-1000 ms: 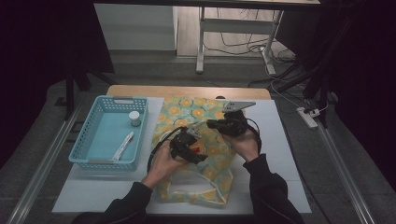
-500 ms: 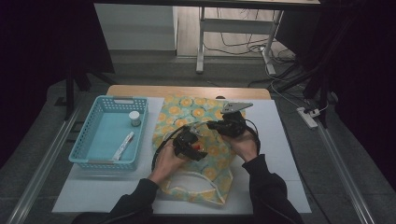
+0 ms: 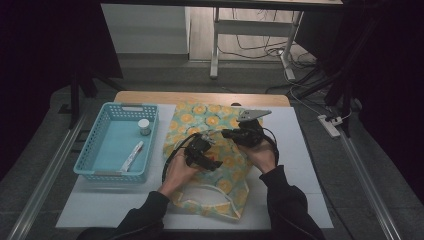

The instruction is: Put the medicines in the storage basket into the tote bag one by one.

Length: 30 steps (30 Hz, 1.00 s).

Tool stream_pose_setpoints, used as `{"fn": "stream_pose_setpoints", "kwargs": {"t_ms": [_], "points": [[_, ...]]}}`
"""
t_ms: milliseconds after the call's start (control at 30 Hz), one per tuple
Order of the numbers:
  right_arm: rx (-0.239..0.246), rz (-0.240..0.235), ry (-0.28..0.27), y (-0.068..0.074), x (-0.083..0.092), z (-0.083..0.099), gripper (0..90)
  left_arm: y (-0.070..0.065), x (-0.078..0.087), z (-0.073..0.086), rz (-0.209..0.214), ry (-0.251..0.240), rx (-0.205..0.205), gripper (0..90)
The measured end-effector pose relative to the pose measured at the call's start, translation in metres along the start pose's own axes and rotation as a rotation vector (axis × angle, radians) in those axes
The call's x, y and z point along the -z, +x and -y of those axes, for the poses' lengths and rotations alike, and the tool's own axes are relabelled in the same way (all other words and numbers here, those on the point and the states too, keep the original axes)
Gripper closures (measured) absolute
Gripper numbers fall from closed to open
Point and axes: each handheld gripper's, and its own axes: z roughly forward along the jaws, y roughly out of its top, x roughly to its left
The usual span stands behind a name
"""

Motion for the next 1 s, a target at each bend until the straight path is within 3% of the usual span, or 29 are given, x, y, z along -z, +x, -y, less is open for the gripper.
{"fn": "stream_pose_setpoints", "kwargs": {"t_ms": [100,233,333,467,633,800,1000], "points": [[0.001,-0.001,0.001,0.000,0.000,0.000,90.0,-0.001,0.003,0.003,0.012,-0.001,0.002,12.9],[-0.001,0.001,0.007,-0.001,0.000,0.001,90.0,0.000,0.012,0.009,0.082,-0.038,0.037,8.4],[-0.005,0.000,0.008,-0.001,-0.001,0.001,90.0,-0.001,0.019,0.010,0.124,-0.062,0.042,4.5],[-0.001,-0.002,0.013,-0.001,-0.002,0.002,90.0,-0.005,0.028,0.012,0.134,-0.071,0.026,2.5],[0.011,-0.002,0.017,-0.001,-0.002,0.002,90.0,-0.006,0.041,0.017,0.172,-0.097,0.039,2.0],[0.014,-0.008,0.017,-0.001,-0.002,0.002,90.0,-0.004,0.052,0.021,0.161,-0.084,0.027,0.9],[0.008,-0.014,0.009,-0.001,-0.001,0.002,90.0,0.000,0.063,0.026,0.157,-0.073,0.043,0.5]]}}
